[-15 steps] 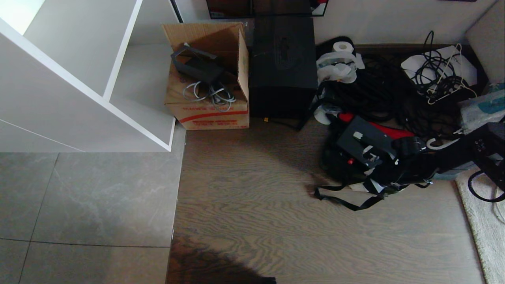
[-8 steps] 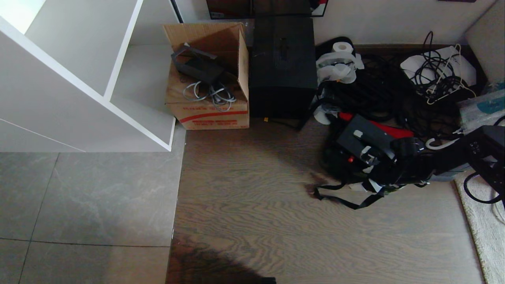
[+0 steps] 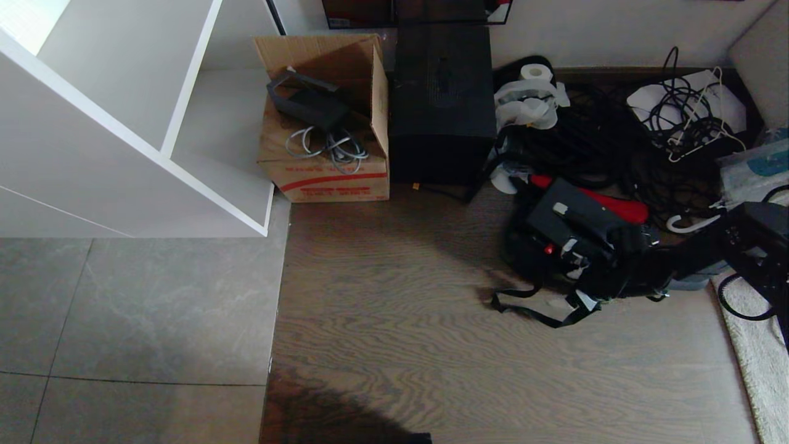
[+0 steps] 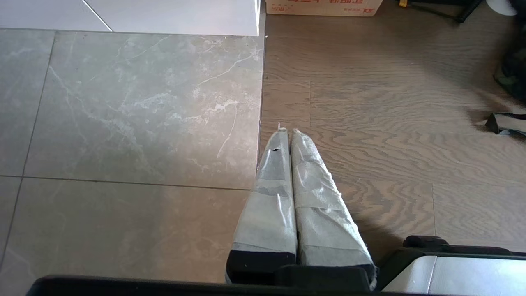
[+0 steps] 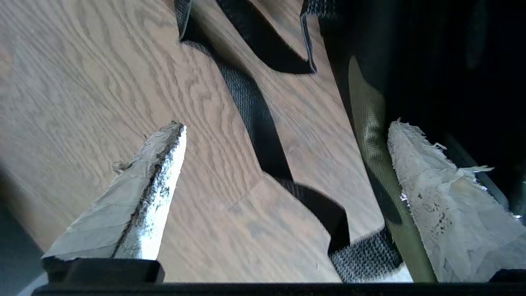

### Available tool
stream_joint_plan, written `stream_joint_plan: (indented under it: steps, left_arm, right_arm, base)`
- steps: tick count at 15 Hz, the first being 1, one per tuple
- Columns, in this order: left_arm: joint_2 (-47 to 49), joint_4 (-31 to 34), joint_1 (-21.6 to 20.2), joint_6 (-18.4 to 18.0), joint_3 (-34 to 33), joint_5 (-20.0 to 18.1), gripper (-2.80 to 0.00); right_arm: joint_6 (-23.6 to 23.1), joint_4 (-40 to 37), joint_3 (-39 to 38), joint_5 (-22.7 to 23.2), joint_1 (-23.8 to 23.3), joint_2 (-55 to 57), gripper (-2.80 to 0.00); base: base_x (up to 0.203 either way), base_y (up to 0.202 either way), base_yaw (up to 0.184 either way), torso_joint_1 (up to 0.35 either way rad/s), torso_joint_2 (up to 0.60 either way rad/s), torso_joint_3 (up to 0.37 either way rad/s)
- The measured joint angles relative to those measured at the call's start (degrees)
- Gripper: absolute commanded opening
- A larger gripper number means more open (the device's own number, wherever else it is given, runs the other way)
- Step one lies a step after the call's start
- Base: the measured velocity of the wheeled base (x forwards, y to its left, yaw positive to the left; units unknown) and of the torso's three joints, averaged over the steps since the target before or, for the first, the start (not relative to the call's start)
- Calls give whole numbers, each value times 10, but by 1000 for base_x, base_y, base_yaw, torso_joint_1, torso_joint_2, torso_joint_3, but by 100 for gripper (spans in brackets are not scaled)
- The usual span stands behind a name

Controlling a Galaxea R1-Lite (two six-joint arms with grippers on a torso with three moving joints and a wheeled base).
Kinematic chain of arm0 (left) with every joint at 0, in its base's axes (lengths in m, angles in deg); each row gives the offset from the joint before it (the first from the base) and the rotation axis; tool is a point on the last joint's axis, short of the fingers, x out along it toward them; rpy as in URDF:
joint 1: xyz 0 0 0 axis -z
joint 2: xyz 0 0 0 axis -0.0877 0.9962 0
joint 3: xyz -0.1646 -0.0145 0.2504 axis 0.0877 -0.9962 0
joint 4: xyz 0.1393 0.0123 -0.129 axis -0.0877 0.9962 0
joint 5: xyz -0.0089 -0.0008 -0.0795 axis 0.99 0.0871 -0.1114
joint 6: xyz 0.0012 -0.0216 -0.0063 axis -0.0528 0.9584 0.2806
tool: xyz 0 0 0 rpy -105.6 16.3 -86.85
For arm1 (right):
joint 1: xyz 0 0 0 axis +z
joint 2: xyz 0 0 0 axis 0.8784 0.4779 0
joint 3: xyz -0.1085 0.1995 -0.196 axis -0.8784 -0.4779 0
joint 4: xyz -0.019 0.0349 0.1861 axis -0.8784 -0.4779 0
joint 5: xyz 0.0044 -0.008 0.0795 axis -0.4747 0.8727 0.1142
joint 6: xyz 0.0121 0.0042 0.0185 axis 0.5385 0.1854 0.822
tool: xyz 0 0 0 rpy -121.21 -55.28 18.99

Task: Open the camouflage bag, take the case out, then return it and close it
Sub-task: Close the top of the storage box

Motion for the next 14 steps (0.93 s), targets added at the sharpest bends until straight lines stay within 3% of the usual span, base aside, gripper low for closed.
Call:
stream_joint_plan:
  steps: [7, 14]
  left_arm:
    - [0, 0, 0, 0, 0, 0, -280]
    - [0, 0, 0, 0, 0, 0, -280]
  right_arm:
    - [9, -13, -36, -2, 20, -10, 0]
    - [14, 5, 5, -33, 22, -4, 0]
  base:
    - [0, 0, 0, 0, 0, 0]
    - [0, 0, 0, 0, 0, 0]
